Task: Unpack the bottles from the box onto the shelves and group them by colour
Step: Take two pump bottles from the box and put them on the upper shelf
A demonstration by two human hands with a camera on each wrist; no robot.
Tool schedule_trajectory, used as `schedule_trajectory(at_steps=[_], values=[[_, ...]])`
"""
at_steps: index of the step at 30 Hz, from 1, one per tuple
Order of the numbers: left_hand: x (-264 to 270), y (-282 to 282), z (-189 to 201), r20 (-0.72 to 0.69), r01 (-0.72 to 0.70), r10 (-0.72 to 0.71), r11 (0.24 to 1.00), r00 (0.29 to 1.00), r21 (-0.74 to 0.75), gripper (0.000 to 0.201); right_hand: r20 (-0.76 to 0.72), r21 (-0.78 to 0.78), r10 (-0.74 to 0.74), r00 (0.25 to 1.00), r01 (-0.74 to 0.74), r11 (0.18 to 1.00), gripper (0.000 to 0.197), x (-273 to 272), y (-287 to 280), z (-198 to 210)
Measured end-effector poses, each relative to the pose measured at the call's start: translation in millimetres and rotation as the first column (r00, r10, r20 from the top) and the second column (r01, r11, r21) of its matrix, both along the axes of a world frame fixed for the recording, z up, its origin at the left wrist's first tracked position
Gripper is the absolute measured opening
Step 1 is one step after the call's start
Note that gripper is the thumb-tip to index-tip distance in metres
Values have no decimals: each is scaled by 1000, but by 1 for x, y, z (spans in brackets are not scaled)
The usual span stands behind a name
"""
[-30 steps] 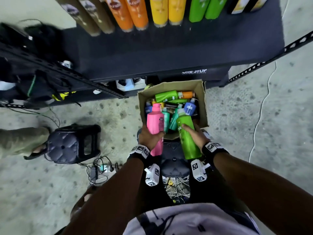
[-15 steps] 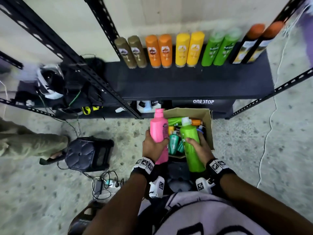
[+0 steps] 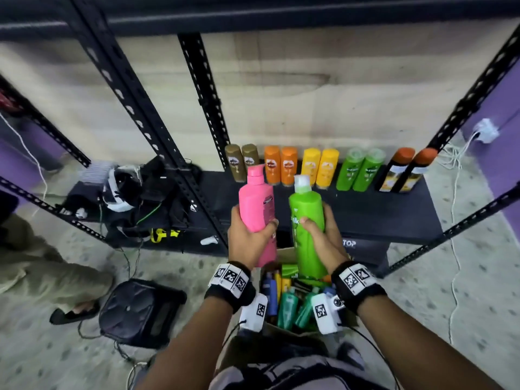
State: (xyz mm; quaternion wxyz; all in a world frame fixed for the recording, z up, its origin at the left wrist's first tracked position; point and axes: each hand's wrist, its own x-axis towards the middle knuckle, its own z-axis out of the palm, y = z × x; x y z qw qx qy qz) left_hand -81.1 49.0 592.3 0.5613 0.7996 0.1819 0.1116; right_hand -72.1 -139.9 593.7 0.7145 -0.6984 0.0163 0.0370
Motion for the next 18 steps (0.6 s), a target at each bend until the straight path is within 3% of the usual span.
schedule_trajectory(at_steps=[8, 18], values=[[39, 16, 107, 339, -74, 61, 997, 939, 26, 62, 340, 128, -29, 940, -16, 992, 48, 41, 28, 107], [71, 47, 267, 624, -88, 60, 996, 779, 15, 58, 654, 268, -78, 752, -135, 954, 49, 62, 52, 282]])
